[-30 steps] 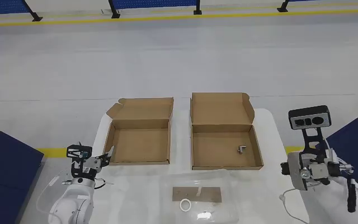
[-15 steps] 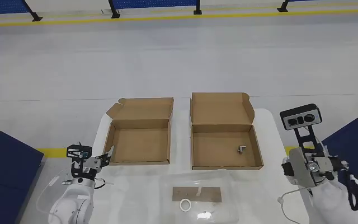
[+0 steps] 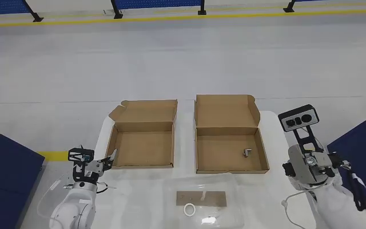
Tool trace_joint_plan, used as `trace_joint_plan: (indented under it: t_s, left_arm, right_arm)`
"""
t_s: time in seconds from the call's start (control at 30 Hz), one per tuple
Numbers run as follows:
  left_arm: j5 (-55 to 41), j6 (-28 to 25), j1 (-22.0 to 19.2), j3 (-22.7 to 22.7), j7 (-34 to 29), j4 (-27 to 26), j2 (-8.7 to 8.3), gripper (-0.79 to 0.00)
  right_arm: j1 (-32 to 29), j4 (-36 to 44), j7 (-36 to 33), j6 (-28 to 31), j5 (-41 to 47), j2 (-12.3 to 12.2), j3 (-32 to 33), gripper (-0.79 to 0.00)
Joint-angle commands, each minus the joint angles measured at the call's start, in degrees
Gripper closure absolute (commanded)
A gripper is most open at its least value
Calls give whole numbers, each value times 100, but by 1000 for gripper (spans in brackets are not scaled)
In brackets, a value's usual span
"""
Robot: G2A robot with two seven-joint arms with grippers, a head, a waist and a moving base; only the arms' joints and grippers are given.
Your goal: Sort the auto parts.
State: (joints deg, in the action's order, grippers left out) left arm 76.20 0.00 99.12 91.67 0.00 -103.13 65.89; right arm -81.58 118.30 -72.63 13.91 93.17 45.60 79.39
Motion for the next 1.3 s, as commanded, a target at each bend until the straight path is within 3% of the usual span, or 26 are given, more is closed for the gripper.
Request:
trace_joint_plan:
  t_s: [0.0, 0.2, 0.6, 1.27]
  left_arm:
    - [0, 0, 0, 0, 0, 0, 0, -785]
    - [0, 0, 0, 0, 0, 0, 0, -785]
    - [0, 0, 0, 0, 0, 0, 0, -785]
    - [0, 0, 0, 0, 0, 0, 0, -785]
  right_arm:
    - [-2, 9, 91, -37, -93, 1, 8, 0]
    - [-33, 84, 476, -180, -624, 60, 69, 0]
    - [-97, 105, 554, -358, -942, 191, 240, 0]
    - [-102, 158, 495, -590, -476, 464, 260, 0]
